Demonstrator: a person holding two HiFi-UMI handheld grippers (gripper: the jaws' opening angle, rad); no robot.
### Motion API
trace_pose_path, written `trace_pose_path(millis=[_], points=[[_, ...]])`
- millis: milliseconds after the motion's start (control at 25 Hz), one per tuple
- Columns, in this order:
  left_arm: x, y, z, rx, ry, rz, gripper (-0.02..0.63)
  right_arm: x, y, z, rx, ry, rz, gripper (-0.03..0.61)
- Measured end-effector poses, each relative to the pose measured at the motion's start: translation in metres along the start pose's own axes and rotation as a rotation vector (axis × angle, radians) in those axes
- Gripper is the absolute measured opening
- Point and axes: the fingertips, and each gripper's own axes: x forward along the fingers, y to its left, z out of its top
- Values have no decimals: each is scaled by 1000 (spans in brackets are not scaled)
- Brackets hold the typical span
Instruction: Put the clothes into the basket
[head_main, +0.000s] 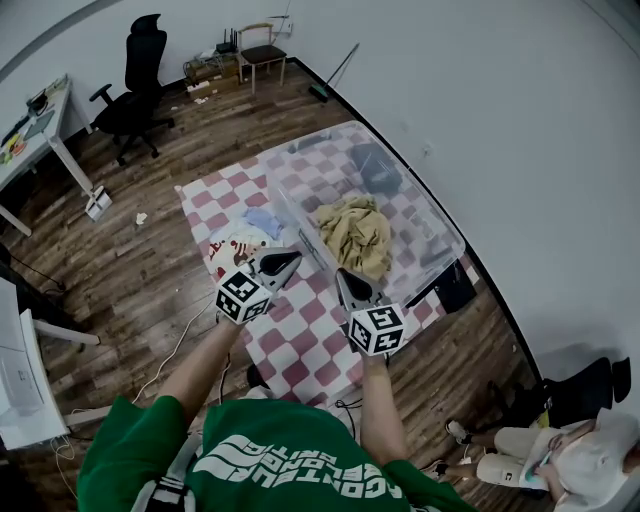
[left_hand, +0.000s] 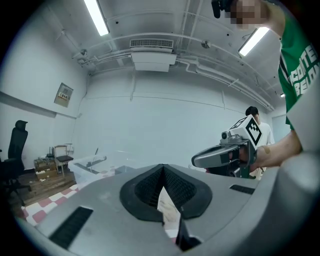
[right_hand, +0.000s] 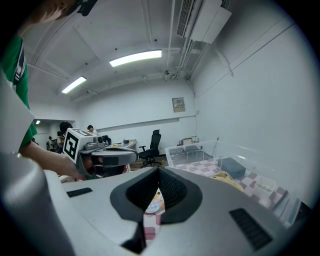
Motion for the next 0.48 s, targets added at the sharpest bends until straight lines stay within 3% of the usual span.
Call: trace_pose_path(millis=[480], points=[[-58, 47, -19, -53, -3, 172, 3, 57, 50, -5, -49, 57, 169, 9]])
